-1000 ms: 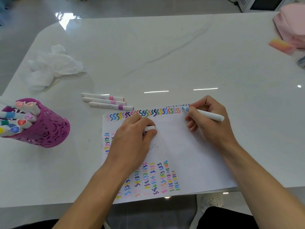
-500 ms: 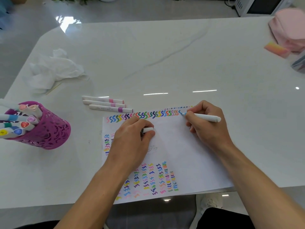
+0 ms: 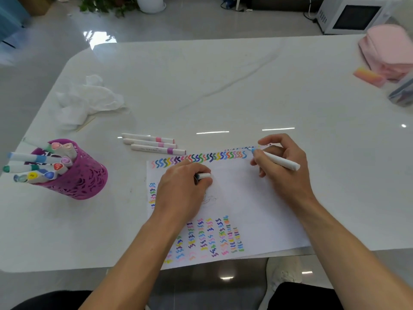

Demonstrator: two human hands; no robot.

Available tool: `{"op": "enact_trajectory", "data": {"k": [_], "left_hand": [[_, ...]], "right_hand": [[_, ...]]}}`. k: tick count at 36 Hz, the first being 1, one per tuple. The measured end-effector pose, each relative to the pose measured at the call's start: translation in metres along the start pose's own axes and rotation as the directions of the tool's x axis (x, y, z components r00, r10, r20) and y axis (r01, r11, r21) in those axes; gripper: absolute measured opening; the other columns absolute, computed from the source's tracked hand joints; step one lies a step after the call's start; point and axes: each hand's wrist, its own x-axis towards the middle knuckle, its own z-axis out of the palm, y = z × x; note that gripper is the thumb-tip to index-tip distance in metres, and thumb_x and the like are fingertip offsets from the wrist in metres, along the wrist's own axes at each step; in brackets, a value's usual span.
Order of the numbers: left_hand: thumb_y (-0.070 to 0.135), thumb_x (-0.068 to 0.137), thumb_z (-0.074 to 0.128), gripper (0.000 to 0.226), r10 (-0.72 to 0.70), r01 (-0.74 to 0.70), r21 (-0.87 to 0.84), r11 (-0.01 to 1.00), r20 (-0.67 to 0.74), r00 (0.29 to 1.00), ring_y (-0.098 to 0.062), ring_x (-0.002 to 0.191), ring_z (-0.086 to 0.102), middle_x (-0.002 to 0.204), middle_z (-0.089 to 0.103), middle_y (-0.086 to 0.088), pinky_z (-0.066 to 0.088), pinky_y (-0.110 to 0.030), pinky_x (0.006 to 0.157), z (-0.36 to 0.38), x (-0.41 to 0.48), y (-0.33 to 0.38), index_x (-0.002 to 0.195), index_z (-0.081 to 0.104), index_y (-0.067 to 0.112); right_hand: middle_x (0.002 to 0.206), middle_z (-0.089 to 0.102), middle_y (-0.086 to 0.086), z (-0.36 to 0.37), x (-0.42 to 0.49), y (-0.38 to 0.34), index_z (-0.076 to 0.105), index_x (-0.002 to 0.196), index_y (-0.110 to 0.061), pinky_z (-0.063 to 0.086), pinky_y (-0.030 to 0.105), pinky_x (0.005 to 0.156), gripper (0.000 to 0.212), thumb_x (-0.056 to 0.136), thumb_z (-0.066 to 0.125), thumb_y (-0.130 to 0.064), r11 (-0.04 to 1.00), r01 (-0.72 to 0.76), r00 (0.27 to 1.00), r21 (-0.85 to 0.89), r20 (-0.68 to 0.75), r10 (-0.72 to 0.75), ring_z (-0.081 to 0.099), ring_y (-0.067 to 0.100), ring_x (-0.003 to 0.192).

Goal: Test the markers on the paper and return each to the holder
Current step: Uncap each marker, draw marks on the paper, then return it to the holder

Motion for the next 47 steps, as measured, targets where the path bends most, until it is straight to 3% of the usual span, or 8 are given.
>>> {"op": "enact_trajectory", "data": {"k": [4, 9, 15, 21, 28, 33, 39, 47], "left_hand": [[0.031, 0.091, 0.070, 0.019, -0.017, 0.017, -0.010, 1.000, 0.001, 1.000, -0.009, 0.099, 0.056, 0.104, 0.065, 0.015, 0.043, -0.025, 0.090, -0.004, -0.002, 0.003, 0.109, 0.075, 0.031], [0.030, 0.093, 0.069, 0.023, -0.003, -0.001, -0.070, 0.998, -0.066, 0.998, 0.000, 0.093, 0.052, 0.101, 0.059, 0.021, 0.033, -0.001, 0.076, -0.018, -0.010, 0.008, 0.115, 0.073, 0.032], [0.027, 0.098, 0.062, 0.026, -0.085, 0.077, -0.341, 0.937, -0.009, 0.996, 0.005, 0.090, 0.065, 0.103, 0.070, 0.019, 0.045, -0.004, 0.073, -0.039, -0.017, 0.012, 0.120, 0.070, 0.038], [0.014, 0.102, 0.055, 0.014, -0.134, 0.151, -0.593, 0.791, 0.073, 0.988, -0.006, 0.079, 0.071, 0.093, 0.077, 0.012, 0.053, -0.018, 0.063, -0.054, -0.019, 0.014, 0.111, 0.064, 0.021], [0.021, 0.104, 0.050, 0.015, -0.145, 0.219, -0.616, 0.757, 0.169, 0.975, -0.008, 0.083, 0.071, 0.098, 0.076, 0.013, 0.054, -0.021, 0.068, -0.049, -0.025, 0.009, 0.115, 0.061, 0.023], [0.022, 0.103, 0.052, 0.015, -0.093, 0.171, -0.586, 0.792, 0.162, 0.982, -0.004, 0.075, 0.068, 0.089, 0.074, 0.014, 0.051, -0.013, 0.066, -0.045, -0.026, 0.003, 0.107, 0.065, 0.030], [0.018, 0.103, 0.053, 0.018, -0.070, 0.169, -0.613, 0.771, 0.182, 0.981, -0.011, 0.076, 0.070, 0.088, 0.075, 0.006, 0.058, -0.023, 0.072, -0.046, -0.024, 0.000, 0.105, 0.067, 0.030], [0.017, 0.098, 0.062, 0.010, -0.121, 0.195, -0.694, 0.693, 0.154, 0.981, -0.013, 0.068, 0.069, 0.079, 0.074, 0.000, 0.054, -0.020, 0.063, -0.041, -0.023, 0.000, 0.101, 0.071, 0.020]], "right_hand": [[0.081, 0.075, 0.008, 0.005, -0.007, -0.008, 0.073, 0.096, -0.023, 0.057, 0.047, 0.065, 0.012, 0.085, 0.077, -0.022, 0.999, 0.004, 1.000, -0.036, 0.012, -0.003, 0.067, 0.023, 0.068], [0.088, 0.078, -0.007, 0.021, -0.018, -0.023, 0.079, 0.098, -0.028, 0.055, 0.027, 0.064, 0.013, 0.090, 0.080, -0.018, 0.999, -0.005, 0.999, -0.053, 0.044, 0.007, 0.071, 0.012, 0.073], [0.086, 0.078, -0.003, 0.039, -0.031, -0.052, 0.079, 0.099, -0.028, 0.059, 0.024, 0.065, 0.008, 0.095, 0.074, -0.023, 0.995, -0.033, 0.990, 0.095, 0.137, 0.020, 0.073, 0.016, 0.074], [0.085, 0.078, 0.001, 0.048, -0.039, -0.061, 0.076, 0.100, -0.024, 0.059, 0.024, 0.066, 0.011, 0.094, 0.067, -0.027, 0.983, -0.095, 0.981, 0.159, 0.185, 0.065, 0.074, 0.017, 0.074], [0.081, 0.078, -0.002, 0.054, -0.040, -0.054, 0.073, 0.095, -0.020, 0.060, 0.025, 0.065, 0.008, 0.099, 0.068, -0.015, 0.984, -0.123, 0.976, 0.127, 0.195, 0.096, 0.075, 0.017, 0.072], [0.076, 0.078, -0.002, 0.056, -0.038, -0.050, 0.075, 0.093, -0.017, 0.057, 0.023, 0.062, 0.005, 0.097, 0.071, -0.016, 0.982, -0.166, 0.957, 0.092, 0.254, 0.138, 0.073, 0.014, 0.067], [0.068, 0.071, 0.003, 0.053, -0.034, -0.047, 0.076, 0.089, -0.015, 0.053, 0.023, 0.059, 0.010, 0.096, 0.074, -0.021, 0.967, -0.196, 0.946, 0.163, 0.291, 0.143, 0.064, 0.015, 0.060], [0.074, 0.071, 0.015, 0.054, -0.033, -0.046, 0.077, 0.089, -0.009, 0.055, 0.030, 0.061, 0.016, 0.087, 0.077, -0.025, 0.864, -0.353, 0.904, 0.358, 0.370, 0.215, 0.066, 0.025, 0.062]]}}
